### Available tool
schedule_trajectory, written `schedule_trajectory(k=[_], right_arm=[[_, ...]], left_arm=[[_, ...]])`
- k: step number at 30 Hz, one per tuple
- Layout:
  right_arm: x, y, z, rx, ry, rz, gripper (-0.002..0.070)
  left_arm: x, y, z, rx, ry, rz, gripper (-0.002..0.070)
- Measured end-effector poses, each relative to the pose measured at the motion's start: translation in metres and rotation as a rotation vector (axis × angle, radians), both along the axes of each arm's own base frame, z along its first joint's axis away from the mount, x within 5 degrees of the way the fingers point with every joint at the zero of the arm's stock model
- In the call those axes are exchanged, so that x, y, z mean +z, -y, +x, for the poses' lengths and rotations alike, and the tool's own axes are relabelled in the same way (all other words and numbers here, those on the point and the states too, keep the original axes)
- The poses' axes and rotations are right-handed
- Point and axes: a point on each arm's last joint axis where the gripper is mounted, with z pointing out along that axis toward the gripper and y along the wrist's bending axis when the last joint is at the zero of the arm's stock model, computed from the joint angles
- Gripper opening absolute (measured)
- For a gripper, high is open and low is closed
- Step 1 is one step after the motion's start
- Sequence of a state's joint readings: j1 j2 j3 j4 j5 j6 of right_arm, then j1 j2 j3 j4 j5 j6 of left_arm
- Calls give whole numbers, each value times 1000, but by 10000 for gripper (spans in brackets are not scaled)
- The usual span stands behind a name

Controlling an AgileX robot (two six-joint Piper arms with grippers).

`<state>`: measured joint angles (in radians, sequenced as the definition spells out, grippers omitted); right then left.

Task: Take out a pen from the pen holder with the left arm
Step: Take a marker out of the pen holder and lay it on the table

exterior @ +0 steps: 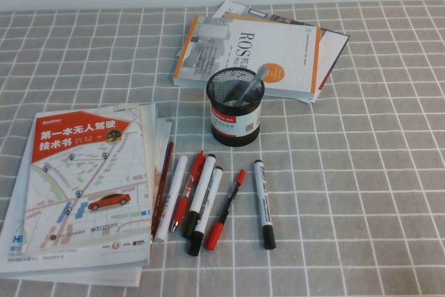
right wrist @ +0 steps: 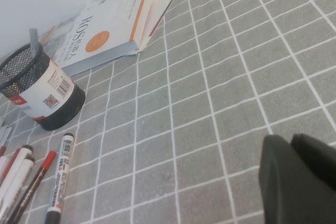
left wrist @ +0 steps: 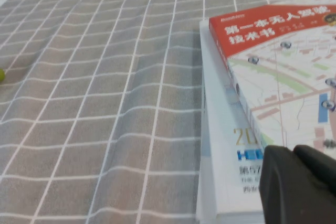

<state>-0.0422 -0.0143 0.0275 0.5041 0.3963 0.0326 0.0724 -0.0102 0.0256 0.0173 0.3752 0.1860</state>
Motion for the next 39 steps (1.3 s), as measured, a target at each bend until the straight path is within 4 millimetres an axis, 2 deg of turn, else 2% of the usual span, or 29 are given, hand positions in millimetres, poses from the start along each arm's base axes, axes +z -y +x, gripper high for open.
schedule_trajectory(k=[4,12,16,24,28,31,33,36,39], right_arm=[[0,0,0,0,0,0,-13],[0,0,0,0,0,0,-13],[0,0,0,0,0,0,-13],[0,0,0,0,0,0,-13],[0,0,0,0,0,0,-13],[0,0,0,0,0,0,-13],[0,0,0,0,0,0,-13],[0,0,0,0,0,0,-13],[0,0,0,0,0,0,-13]], left_arm=[[6,1,2,8,78,-89,-4],[33,1,4,82,407,-737,-3],[38,-2,3,99,475,-828,-4],[40,-3,3,105,497,-860,-4],[40,-3,3,116,500,-986,-4],[43,0,3,94,455,-926,-4],[61,3,-1,53,428,-803,-3],[101,6,-4,14,396,-620,-3],[139,8,5,-12,300,-486,-3]])
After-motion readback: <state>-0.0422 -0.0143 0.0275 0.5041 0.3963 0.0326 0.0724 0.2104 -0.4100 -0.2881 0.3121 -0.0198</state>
